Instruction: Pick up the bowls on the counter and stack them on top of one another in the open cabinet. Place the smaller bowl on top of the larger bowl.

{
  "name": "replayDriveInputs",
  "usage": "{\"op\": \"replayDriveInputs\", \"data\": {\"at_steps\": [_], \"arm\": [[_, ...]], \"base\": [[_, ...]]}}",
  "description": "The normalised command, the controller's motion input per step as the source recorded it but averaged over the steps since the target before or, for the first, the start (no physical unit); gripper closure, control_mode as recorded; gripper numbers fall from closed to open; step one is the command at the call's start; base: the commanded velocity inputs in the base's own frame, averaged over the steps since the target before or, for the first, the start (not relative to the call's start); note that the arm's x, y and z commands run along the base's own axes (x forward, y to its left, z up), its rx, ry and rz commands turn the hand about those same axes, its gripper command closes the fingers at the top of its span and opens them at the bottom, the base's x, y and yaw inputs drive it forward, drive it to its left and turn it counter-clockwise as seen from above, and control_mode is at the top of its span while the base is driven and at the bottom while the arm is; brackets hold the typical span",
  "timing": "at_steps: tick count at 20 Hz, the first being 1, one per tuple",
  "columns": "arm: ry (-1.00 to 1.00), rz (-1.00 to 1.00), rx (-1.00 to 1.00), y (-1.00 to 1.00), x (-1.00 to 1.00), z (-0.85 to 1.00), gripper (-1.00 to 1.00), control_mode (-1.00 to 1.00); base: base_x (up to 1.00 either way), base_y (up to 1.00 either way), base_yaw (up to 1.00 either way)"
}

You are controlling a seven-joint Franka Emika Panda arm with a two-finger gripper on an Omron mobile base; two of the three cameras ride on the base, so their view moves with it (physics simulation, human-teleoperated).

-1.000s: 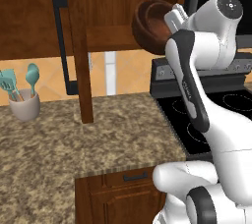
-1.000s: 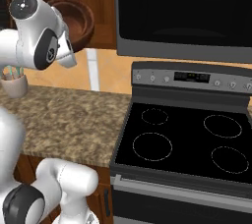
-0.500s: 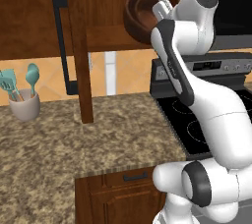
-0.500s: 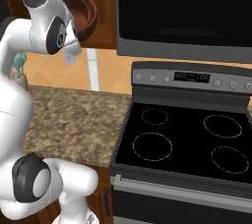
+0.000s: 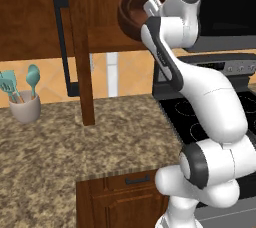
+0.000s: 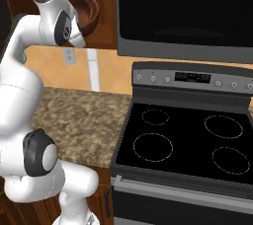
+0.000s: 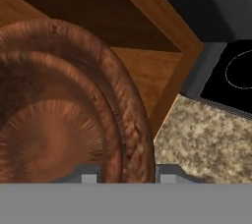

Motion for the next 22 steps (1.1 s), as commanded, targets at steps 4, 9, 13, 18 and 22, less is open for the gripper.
{"op": "replayDriveInputs", "data": {"at_steps": [4, 9, 13, 18, 22], "arm": [[0.00, 0.00, 0.00, 0.14, 0.50, -0.26, 1.00, -1.00], [0.00, 0.00, 0.00, 0.06, 0.48, -0.18, 1.00, -1.00], [0.00, 0.00, 0.00, 0.00, 0.50, -0.11, 1.00, -1.00], [0.00, 0.00, -0.02, 0.03, 0.54, -0.12, 1.00, -1.00], [0.00, 0.00, -0.02, 0.05, 0.58, -0.18, 1.00, -1.00]], "base": [[0.00, 0.00, 0.00], [0.00, 0.00, 0.00], [0.00, 0.00, 0.00], [0.00, 0.00, 0.00], [0.00, 0.00, 0.00]]}}
